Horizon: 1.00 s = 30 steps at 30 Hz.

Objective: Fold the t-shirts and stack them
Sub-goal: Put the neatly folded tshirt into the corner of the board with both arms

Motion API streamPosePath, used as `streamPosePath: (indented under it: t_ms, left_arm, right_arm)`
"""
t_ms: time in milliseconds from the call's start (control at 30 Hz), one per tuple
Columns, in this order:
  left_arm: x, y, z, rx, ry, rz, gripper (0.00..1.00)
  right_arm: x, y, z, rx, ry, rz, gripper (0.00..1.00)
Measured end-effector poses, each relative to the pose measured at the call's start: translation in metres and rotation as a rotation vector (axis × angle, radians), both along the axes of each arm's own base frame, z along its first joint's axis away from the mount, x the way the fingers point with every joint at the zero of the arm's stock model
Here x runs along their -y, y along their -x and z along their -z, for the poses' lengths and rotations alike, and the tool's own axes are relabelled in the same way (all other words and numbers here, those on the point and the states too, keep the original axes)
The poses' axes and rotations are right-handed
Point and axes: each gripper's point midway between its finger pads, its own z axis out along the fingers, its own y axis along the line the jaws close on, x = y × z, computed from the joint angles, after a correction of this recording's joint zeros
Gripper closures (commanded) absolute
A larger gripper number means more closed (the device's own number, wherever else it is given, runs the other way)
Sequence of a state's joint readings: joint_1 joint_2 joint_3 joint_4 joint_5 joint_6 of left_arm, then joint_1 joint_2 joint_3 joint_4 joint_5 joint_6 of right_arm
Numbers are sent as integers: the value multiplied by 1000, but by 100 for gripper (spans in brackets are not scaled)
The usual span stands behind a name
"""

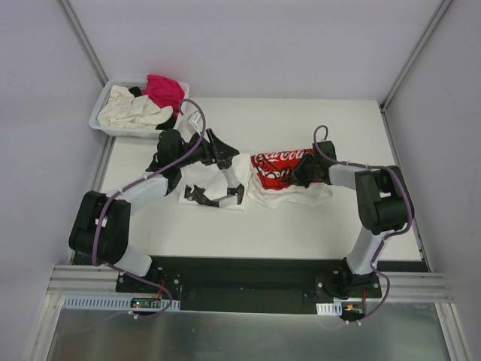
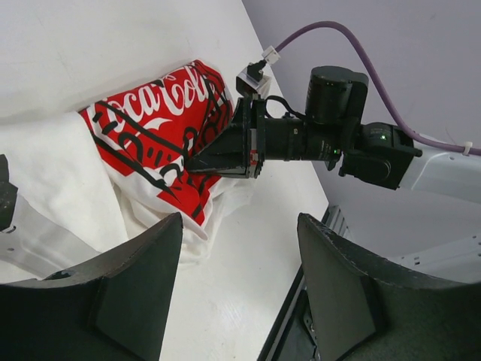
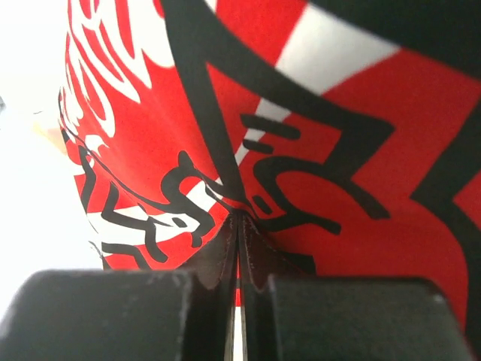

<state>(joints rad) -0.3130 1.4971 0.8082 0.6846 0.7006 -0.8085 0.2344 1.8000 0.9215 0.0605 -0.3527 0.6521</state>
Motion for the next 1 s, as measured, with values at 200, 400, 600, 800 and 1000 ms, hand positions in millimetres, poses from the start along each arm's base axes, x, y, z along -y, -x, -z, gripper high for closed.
streamPosePath:
  t_ms: [200,400,600,800,1000]
  left_arm:
    - [-1,2,3,-16,-14,-1,38]
    - [-3,4,0,0,-31,2,38]
    - [-6,5,-3,12,-37,-3,38]
    - [-8,10,-11,35,-40,-5,38]
    - [-16,28,-8,42,-42,-21,39]
  right_arm:
    - [-10,-18,1,-7,-44,3,99]
    - [-16,-34,0,-3,-62,9,99]
    - [-23,-64,-1,14,-62,7,99]
    - [-27,-84,-2,40,-61,4,97]
    - [-27,-84,-5,50,-65,-6,79]
